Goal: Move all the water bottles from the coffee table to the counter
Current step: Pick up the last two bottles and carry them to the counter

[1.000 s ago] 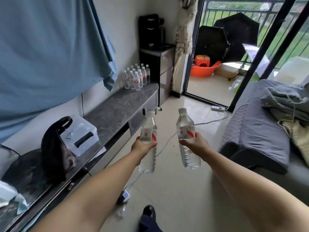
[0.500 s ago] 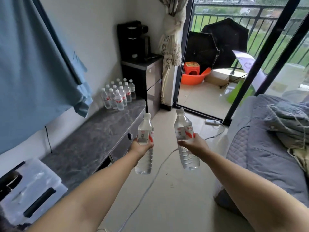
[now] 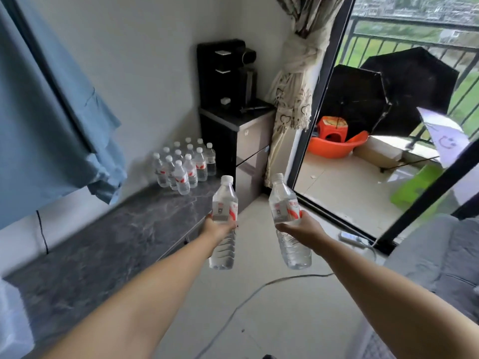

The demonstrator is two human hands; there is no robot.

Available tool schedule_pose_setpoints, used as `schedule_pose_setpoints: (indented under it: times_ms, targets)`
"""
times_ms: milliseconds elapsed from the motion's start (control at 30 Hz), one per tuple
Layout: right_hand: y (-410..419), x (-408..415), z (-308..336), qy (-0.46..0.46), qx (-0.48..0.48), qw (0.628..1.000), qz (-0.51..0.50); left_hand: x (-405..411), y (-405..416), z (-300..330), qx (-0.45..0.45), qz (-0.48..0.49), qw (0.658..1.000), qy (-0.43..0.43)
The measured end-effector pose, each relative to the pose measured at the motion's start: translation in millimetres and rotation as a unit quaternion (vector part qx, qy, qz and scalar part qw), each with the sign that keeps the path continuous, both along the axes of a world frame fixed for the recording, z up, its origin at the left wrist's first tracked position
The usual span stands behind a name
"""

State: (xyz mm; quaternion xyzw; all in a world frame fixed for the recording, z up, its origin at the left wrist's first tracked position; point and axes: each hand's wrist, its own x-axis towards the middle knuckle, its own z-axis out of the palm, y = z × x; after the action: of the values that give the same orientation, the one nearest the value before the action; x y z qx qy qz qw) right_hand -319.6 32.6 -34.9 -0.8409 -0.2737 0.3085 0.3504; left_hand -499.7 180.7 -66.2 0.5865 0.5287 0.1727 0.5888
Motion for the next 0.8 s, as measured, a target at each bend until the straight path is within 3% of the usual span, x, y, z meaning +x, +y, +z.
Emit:
schedule_pose_setpoints:
  times_ms: [367,500,800]
  targets:
    - [140,119,-23,0.057,-0.001,0.997,0.050,104,88,-23,-0.042,0.056,0.997,0.035]
    - [220,154,-58,0.077,-0.037,0.993,0.086,131,160,-47,-0.054,0.085,0.993,0.059]
    - [384,207,-69,0.072,-0.062,0.990,0.109,190,311,-75,-0.092,0.160,0.982,0.048]
